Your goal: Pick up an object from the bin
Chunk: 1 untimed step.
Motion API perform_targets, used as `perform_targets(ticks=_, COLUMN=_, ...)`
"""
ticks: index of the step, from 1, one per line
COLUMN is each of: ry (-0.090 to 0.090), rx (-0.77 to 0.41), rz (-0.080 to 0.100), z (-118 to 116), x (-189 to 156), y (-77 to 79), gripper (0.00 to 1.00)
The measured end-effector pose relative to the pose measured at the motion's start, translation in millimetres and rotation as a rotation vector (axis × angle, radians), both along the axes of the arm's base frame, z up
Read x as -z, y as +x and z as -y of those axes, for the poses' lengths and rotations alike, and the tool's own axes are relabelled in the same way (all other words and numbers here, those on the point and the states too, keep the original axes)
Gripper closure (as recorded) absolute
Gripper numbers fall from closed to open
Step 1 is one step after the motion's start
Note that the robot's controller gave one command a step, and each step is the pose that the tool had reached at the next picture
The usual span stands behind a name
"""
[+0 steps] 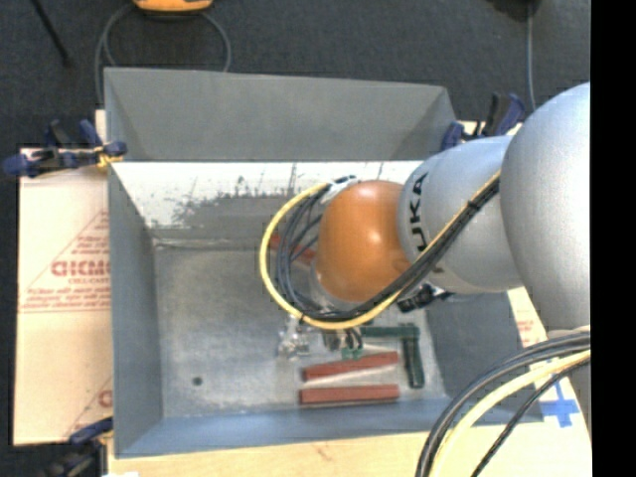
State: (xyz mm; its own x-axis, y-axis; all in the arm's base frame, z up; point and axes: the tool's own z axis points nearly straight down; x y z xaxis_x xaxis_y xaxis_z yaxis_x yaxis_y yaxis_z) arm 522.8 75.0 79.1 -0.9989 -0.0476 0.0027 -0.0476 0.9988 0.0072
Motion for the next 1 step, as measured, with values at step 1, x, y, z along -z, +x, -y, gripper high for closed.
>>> perform_targets(ticks=1, ry=0.001, rx=0.007, rz=0.034, z=2.8, x=1.0, y=6.6, gripper=0.00)
